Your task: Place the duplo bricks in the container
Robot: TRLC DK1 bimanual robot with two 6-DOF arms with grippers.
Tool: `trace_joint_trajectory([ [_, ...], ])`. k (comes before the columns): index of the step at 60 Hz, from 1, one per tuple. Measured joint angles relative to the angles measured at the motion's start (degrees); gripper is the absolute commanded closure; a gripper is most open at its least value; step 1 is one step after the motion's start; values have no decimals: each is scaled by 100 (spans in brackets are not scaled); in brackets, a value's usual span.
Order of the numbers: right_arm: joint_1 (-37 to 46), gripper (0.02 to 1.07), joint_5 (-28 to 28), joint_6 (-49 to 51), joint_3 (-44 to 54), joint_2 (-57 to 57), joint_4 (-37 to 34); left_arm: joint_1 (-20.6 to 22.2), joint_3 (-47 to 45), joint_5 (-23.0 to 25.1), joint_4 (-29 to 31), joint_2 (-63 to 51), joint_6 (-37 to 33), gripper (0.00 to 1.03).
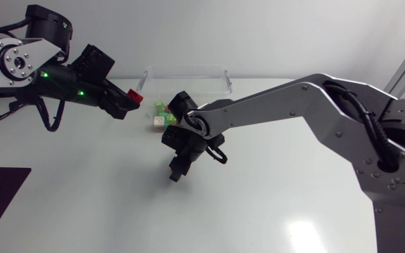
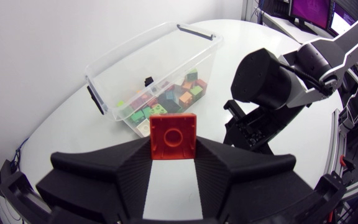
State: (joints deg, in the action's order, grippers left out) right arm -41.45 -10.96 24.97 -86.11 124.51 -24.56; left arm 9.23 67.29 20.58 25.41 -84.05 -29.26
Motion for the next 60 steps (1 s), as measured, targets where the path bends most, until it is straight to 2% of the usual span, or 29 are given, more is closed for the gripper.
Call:
trace_joint_trajectory([
  [11,142,73,-98,17,179,-302,-129,122,385,0,-332,-238,275,89],
  [28,448,73,-186,17,538,-1585,-256,431,1071,-11,-938,-949,831,89],
  [47,929,73,-382,9,662,-2341,-278,446,2153,-455,-1362,-2232,1174,89],
  [53,1058,73,-431,-22,662,-2481,-275,452,2284,-651,-1709,-2490,1279,88],
  [56,1113,73,-455,-55,662,-2540,-273,461,2339,-745,-1821,-2597,1309,81],
  [58,1141,73,-481,-76,662,-2568,-269,461,2382,-772,-1869,-2662,1340,71],
  [60,1165,73,-494,-101,660,-2594,-271,463,2404,-815,-1919,-2723,1390,54],
])
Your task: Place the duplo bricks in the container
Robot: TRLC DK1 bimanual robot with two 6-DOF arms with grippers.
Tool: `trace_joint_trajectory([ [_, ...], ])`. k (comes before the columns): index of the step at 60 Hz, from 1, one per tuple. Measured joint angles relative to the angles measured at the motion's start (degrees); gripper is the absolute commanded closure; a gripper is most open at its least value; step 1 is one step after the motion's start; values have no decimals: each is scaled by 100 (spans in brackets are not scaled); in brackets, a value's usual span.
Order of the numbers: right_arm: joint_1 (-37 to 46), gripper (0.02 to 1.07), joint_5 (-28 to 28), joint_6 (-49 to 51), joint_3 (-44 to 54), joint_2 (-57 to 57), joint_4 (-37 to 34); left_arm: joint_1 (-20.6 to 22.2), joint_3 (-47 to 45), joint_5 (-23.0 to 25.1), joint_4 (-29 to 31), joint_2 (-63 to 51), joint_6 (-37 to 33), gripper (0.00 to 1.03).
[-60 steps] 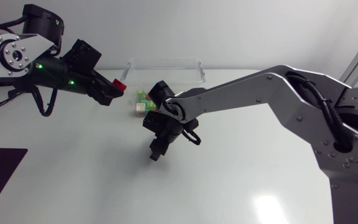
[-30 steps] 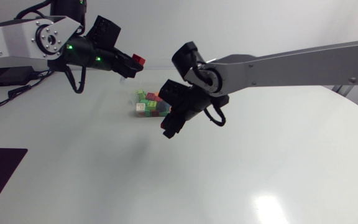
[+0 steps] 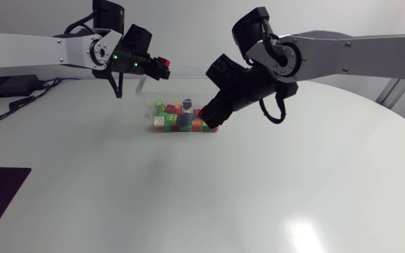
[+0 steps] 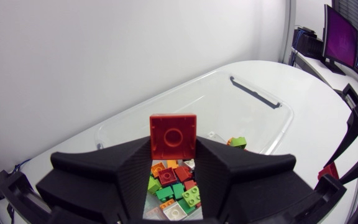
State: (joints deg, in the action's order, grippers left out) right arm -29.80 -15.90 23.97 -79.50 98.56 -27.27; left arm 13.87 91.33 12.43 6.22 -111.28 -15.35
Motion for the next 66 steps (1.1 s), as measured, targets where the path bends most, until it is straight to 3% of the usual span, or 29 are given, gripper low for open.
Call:
trace_joint_trajectory([
  [4,33,73,-17,-59,-31,-7,9,17,9,-149,-107,-72,37,17],
  [7,44,73,-20,-107,-52,-7,28,37,13,-271,-170,-116,39,5],
  [19,111,73,-39,-295,-289,-7,199,55,20,-433,-144,-170,39,5],
  [34,245,73,-37,-481,-658,0,612,-96,35,-439,365,50,37,5],
  [66,584,73,-35,-881,-1467,1016,1392,-170,-1825,-350,595,2514,-116,5],
])
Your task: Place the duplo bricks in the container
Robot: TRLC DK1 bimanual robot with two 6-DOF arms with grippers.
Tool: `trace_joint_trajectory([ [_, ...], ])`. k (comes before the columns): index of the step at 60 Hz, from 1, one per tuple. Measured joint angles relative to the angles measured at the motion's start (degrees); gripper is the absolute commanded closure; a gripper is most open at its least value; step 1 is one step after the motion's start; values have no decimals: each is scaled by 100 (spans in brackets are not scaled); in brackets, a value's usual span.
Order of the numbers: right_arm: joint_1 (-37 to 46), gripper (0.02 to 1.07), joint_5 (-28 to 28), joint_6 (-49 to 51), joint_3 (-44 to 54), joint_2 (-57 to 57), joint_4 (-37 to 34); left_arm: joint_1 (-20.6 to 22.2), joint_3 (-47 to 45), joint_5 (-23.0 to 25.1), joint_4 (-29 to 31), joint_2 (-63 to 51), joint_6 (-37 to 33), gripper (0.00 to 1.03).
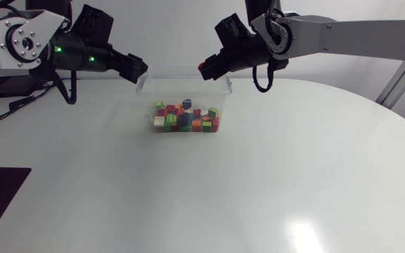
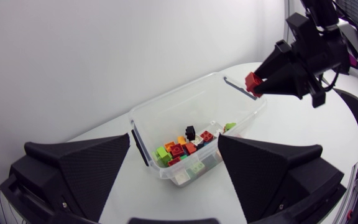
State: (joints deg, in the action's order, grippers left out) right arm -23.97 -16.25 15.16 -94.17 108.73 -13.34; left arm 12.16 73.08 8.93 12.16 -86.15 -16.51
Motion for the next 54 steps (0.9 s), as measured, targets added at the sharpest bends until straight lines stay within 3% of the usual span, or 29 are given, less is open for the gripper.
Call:
trace_joint_trajectory([
  [21,2,71,146,-66,-699,857,422,-166,-1060,-2,15,949,-2,5],
  [25,2,59,173,-66,-837,1043,444,-223,-1237,-2,13,1126,-2,5],
  [31,-13,22,310,-66,-1032,1329,446,-280,-1534,0,-22,1414,-2,5],
  [35,-37,9,413,-63,-1086,1460,459,-302,-1755,-2,-48,1617,-2,5],
  [54,15,7,433,-63,-645,1141,632,-555,-2583,-50,-94,2632,0,5],
])
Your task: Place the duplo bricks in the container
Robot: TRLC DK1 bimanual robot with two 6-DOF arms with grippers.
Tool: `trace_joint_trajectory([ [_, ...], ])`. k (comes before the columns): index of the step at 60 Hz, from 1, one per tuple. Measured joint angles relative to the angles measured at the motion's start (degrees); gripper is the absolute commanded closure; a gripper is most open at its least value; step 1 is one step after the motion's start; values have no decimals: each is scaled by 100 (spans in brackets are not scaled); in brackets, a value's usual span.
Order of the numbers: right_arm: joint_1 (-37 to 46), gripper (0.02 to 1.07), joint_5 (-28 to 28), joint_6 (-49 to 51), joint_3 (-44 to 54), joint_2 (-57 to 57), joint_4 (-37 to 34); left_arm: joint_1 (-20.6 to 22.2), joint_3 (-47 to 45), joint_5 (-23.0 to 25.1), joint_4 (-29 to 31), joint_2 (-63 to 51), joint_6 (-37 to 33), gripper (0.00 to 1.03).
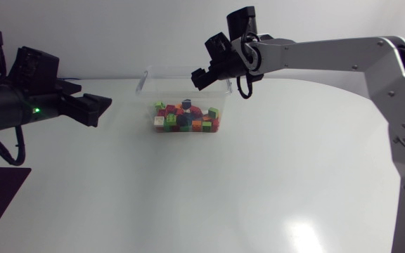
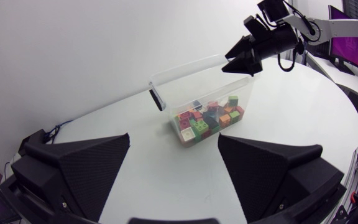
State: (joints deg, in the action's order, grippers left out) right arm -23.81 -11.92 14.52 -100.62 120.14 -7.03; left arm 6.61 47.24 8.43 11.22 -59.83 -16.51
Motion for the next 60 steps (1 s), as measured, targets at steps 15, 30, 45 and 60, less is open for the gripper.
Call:
trace_joint_trajectory([
  [15,461,7,177,-4,1388,-1329,492,-350,-605,-20,-184,726,-2,5],
  [30,970,7,629,-46,2885,-2459,1303,-584,-1043,-20,-236,1287,-4,5],
  [45,1357,7,817,-46,4203,-3399,1657,-673,-1397,-15,-273,1912,-46,5],
  [60,1869,7,839,-42,5093,-4452,1845,-798,-1770,-17,-448,2218,-66,5],
])
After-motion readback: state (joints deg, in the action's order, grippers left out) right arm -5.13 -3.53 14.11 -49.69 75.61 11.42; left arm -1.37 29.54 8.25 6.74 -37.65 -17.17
